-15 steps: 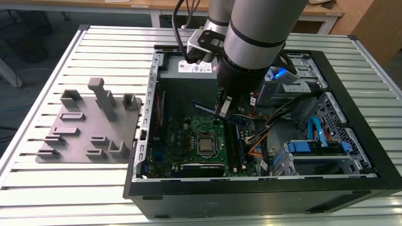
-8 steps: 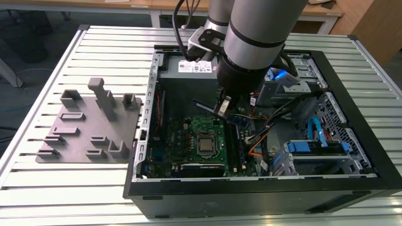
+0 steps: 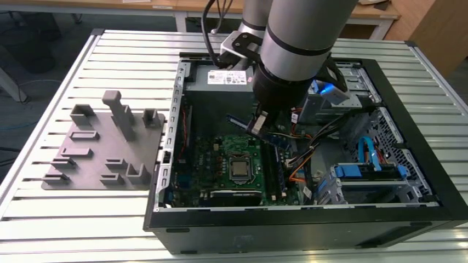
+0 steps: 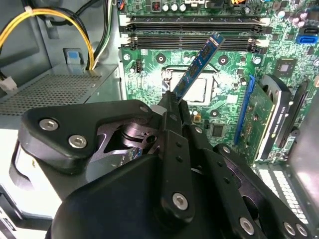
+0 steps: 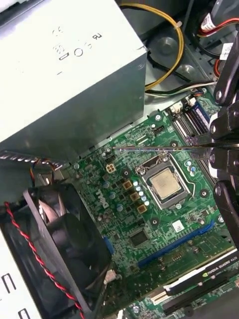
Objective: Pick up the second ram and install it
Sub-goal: 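Insert the second ram into the second slot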
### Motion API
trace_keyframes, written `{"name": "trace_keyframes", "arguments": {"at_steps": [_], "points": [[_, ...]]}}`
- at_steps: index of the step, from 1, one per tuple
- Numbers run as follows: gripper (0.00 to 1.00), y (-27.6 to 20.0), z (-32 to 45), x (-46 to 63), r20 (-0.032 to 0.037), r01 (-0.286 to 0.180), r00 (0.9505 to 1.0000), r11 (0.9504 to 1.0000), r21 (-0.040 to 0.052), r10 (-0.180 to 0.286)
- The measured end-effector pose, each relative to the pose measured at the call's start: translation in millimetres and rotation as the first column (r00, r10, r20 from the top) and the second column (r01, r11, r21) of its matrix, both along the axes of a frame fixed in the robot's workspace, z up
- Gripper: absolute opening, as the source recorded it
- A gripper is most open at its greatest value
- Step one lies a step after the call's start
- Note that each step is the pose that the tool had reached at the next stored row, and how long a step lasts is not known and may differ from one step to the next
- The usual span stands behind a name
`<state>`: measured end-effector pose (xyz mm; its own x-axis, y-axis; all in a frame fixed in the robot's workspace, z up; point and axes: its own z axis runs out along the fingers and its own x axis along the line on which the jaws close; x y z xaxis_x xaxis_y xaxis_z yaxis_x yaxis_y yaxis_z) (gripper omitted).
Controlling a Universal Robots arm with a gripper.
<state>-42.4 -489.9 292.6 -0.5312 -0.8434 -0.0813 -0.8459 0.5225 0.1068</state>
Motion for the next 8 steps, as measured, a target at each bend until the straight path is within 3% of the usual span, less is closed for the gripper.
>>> {"name": "trace_keyframes", "arguments": {"at_steps": [8], "points": [[0.11,0.0,-0.1,0.0,0.0000,0.057,0.9984,0.9984,0.0000,-0.057]]}}
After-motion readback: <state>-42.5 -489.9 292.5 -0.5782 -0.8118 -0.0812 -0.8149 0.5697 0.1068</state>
